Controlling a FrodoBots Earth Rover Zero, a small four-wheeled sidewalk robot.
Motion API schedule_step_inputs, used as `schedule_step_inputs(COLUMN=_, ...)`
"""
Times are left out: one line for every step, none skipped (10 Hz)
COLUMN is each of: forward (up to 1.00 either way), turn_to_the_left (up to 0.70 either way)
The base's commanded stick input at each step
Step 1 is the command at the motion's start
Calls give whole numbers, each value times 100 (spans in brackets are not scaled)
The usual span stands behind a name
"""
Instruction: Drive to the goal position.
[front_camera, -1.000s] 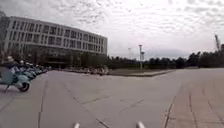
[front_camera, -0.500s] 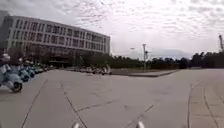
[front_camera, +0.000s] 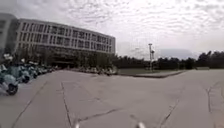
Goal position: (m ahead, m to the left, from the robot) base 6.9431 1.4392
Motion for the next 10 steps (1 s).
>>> schedule_step_inputs(forward=70, turn_to_the_left=13)
schedule_step_inputs(forward=70, turn_to_the_left=13)
schedule_step_inputs(forward=70, turn_to_the_left=13)
schedule_step_inputs(forward=70, turn_to_the_left=13)
schedule_step_inputs(forward=70, turn_to_the_left=13)
schedule_step_inputs(forward=70, turn_to_the_left=13)
schedule_step_inputs(forward=70, turn_to_the_left=13)
schedule_step_inputs(forward=70, turn_to_the_left=13)
schedule_step_inputs(forward=70, turn_to_the_left=13)
schedule_step_inputs(forward=70, turn_to_the_left=13)
